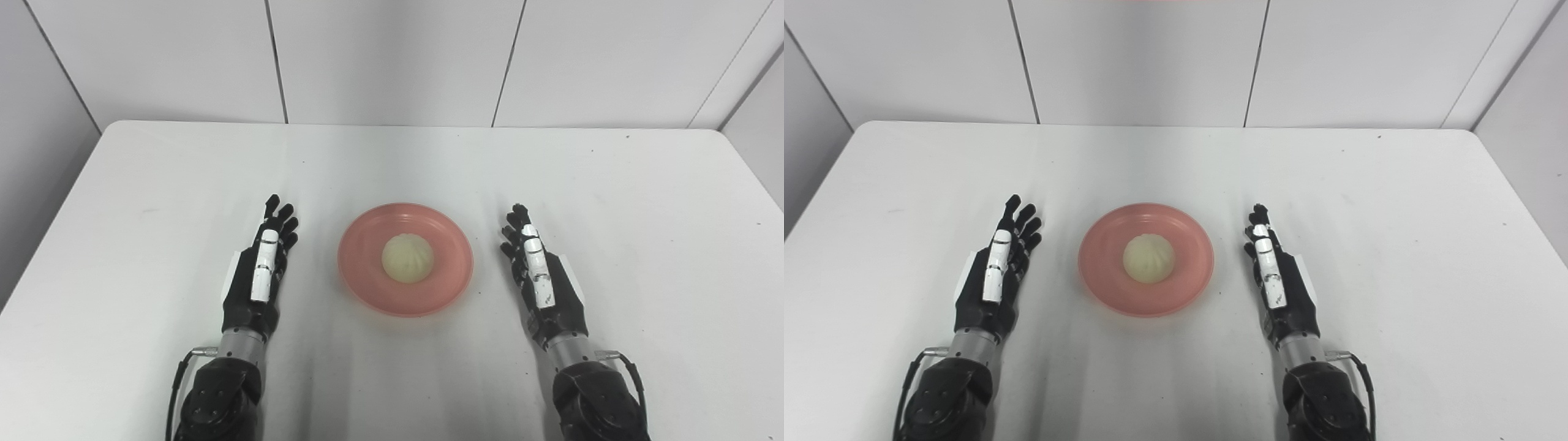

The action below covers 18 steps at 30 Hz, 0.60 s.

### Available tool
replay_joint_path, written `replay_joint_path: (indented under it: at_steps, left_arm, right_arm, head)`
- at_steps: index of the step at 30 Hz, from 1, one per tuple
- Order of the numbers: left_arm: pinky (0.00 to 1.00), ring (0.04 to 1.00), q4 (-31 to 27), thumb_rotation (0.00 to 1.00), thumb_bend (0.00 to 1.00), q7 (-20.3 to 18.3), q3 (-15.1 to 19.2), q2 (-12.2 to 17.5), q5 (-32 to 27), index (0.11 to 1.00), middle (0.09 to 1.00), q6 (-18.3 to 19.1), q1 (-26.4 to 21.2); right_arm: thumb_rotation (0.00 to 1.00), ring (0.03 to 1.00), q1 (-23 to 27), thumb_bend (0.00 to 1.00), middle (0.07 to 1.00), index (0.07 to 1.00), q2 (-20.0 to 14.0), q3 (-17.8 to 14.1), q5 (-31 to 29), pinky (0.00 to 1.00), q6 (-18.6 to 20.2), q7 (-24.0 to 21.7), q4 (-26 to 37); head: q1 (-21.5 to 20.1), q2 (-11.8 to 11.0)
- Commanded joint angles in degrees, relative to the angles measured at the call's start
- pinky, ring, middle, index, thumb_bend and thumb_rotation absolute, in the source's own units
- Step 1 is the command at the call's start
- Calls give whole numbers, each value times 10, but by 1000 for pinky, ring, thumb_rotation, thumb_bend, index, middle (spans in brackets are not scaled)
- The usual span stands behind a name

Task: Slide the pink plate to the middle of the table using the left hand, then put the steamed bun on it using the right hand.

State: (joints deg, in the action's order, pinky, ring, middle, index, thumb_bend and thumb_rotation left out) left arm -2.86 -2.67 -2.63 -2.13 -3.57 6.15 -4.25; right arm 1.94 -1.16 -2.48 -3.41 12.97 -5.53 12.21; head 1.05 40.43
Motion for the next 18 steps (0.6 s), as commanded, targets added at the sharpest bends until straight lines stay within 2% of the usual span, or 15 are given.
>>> replay_joint_path:
  at_steps: [1,18]
  left_arm:
    - [973,969,8,1000,407,-18,-13,1,-7,988,979,32,8]
    - [960,964,14,1000,423,-19,-20,7,-4,984,977,39,0]
  right_arm:
    - [1000,1000,0,274,1000,1000,-2,2,-4,1000,-14,2,-4]
    - [1000,1000,-5,274,1000,1000,-9,7,-8,1000,-14,2,-5]
  head:
    - [0,1]
    - [1,7]
